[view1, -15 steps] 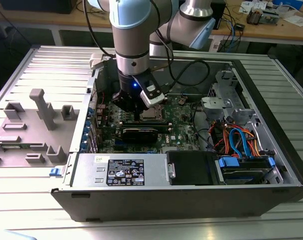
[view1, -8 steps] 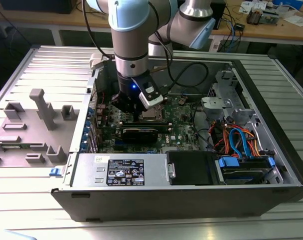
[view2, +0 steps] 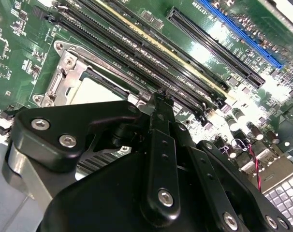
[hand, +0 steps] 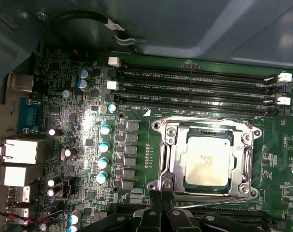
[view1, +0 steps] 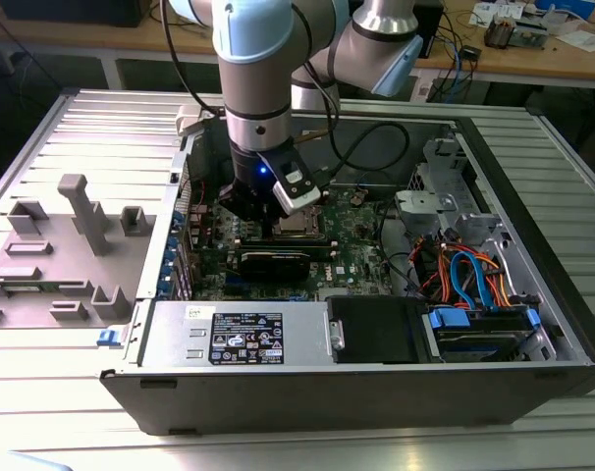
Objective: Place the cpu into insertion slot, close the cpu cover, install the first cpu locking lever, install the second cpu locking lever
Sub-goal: 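Install the second cpu locking lever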
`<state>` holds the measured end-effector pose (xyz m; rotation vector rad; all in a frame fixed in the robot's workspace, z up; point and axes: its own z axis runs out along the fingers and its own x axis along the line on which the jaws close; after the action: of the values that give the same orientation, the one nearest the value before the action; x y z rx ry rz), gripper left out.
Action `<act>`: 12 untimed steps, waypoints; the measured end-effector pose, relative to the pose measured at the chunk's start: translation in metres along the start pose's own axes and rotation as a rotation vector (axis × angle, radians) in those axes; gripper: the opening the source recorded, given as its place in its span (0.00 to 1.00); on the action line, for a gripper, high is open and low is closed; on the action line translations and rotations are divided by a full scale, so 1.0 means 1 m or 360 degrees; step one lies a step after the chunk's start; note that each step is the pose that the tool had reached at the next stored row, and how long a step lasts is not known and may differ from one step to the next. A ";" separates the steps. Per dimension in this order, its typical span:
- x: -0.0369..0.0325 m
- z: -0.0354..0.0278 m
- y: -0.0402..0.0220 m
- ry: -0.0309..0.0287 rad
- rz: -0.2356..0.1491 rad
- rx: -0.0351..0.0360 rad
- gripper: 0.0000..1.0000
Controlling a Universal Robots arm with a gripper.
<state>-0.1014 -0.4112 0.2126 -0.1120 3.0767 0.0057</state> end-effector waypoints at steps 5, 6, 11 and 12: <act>0.0000 -0.0003 -0.0001 -0.00004 0.0000 -0.0004 0.11; 0.0000 -0.0011 -0.0001 -0.00003 0.0000 -0.0004 0.11; -0.0012 -0.0143 0.0000 -0.00003 0.0000 -0.0003 0.11; -0.0016 -0.0167 0.0000 -0.00001 0.0000 -0.0003 0.11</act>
<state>-0.1008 -0.4113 0.2294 -0.1118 3.0767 0.0084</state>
